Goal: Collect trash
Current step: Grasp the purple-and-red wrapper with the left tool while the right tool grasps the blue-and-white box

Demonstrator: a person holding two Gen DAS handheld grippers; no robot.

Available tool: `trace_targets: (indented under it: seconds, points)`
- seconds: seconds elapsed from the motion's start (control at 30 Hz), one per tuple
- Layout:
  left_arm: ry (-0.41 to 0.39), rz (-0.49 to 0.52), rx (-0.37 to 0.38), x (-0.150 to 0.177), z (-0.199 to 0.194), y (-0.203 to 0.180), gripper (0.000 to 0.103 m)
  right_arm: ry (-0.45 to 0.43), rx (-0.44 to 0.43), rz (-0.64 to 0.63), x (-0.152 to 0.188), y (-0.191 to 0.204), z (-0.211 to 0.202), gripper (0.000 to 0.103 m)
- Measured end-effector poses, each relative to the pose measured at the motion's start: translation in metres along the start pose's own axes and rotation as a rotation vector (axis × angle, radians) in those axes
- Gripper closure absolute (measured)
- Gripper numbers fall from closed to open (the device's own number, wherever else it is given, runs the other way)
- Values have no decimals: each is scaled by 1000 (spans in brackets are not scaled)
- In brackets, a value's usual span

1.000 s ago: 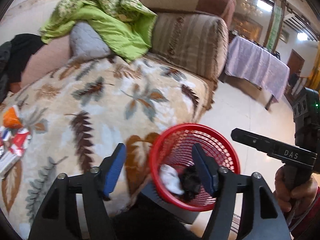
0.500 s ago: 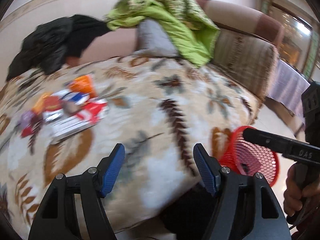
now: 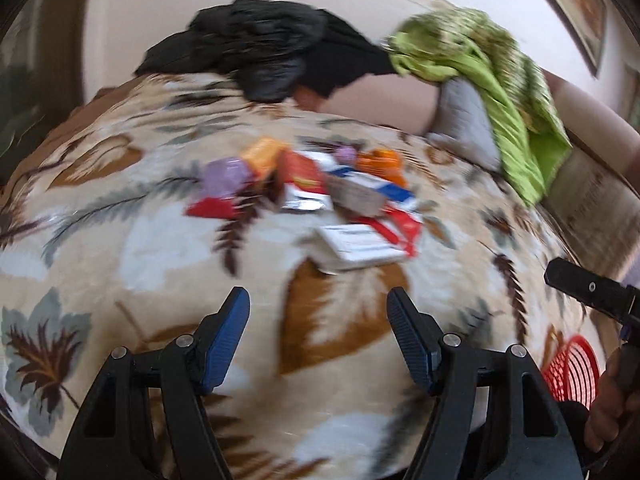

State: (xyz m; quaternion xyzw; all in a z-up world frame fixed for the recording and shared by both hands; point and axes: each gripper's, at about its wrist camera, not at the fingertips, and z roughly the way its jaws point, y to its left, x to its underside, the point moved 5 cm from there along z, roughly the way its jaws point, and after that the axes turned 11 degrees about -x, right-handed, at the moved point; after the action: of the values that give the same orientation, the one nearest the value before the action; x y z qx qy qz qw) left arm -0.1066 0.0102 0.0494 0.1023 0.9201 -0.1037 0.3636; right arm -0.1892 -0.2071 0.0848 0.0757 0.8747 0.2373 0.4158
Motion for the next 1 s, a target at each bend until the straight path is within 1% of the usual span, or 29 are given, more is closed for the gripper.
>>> trace_targets:
  seconds: [0.07,0.13,0.2,0.23,0.27,0.33,0.4,0.47,0.53,0.57,0.6,0.63,0.67,0.7,0.77,0.83,0.9,0.93,1.0]
  points:
    - [-2,-18,-17,-2,3,13,33,14,-6,-21,-10,10,23,42]
    - [-11,-38,-36,-11,6,27,33,27,-6,-50,-19,17,42,42]
    - [-21,-59,-53,-22,9,37,32,31,15,-90,-32,22,65,38]
    - [-27,-69,-60,-31,12,43,30,34,31,-111,-39,23,77,36]
    - [-27,-71,-69,-37,16,47,26,35,57,-130,-48,21,91,36]
    - [-20,-88,-114,-52,29,57,26,42,120,-146,-64,15,116,36]
    - [-1,-119,-114,-67,45,64,26,57,122,-133,-76,9,138,36]
    - [20,-132,-113,-77,62,68,26,115,129,-135,-80,4,162,36]
    - [43,-126,-123,-83,80,68,26,133,171,-168,-80,-1,181,36]
    - [50,-121,-128,-85,89,68,26,144,186,-181,-77,-3,188,37]
    - [52,-113,-126,-86,95,67,26,149,192,-191,-74,-5,193,41]
    - [55,-104,-134,-86,102,66,26,157,185,-199,-70,-6,197,56]
    - [59,-93,-145,-86,109,65,26,189,173,-213,-65,-6,205,61]
    - [69,-76,-149,-85,118,62,26,204,168,-224,-62,-4,209,63]
    - [80,-56,-166,-84,128,61,26,192,187,-272,-62,3,208,67]
    - [64,-58,-172,-87,131,63,31,177,187,-292,-61,8,204,69]
    - [61,-68,-159,-89,132,66,51,173,156,-267,-60,10,200,70]
    - [67,-72,-152,-88,133,66,58,167,140,-251,-59,12,197,70]
    - [69,-64,-148,-87,133,66,60,157,116,-232,-57,15,192,70]
